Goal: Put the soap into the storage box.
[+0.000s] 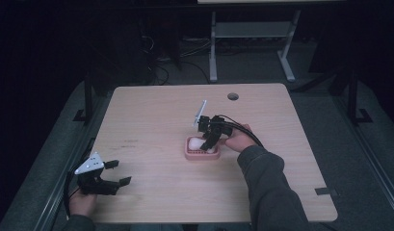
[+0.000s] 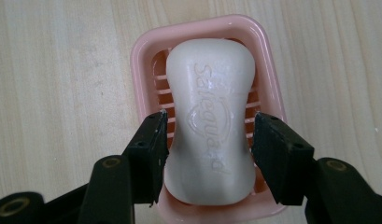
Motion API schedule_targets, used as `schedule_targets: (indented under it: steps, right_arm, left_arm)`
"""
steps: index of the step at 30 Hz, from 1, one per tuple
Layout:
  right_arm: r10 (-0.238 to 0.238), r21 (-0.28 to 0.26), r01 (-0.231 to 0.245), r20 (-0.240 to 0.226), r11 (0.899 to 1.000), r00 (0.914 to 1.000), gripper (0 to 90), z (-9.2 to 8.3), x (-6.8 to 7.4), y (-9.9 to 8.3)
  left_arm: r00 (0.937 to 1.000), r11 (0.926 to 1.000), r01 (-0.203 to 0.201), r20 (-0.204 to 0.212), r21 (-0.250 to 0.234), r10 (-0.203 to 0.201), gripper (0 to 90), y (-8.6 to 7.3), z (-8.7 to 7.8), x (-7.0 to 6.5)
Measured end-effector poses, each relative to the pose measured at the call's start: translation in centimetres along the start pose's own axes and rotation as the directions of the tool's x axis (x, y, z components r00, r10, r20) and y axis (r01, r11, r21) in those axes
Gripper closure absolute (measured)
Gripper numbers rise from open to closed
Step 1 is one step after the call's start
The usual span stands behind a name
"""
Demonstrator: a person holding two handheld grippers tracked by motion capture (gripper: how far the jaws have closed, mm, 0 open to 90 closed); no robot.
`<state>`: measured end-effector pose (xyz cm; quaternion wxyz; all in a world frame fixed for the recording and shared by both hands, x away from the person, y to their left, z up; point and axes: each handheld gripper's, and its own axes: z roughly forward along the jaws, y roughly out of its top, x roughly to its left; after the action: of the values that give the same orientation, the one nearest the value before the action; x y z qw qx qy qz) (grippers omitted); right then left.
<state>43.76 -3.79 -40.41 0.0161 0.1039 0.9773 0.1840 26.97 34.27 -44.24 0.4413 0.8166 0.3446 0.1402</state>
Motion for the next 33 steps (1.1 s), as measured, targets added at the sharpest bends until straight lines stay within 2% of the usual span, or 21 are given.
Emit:
schedule_targets:
  steps: [33]
  right_arm:
    - [0.031,-0.058,-0.028,0.048,0.998,0.9984,40.6,-3.2,0.7,-2.1]
  left_arm:
    - [1.0000,1.0000,-0.006,-0.001,0.007,0.006,13.9,0.0,0.1,0.0]
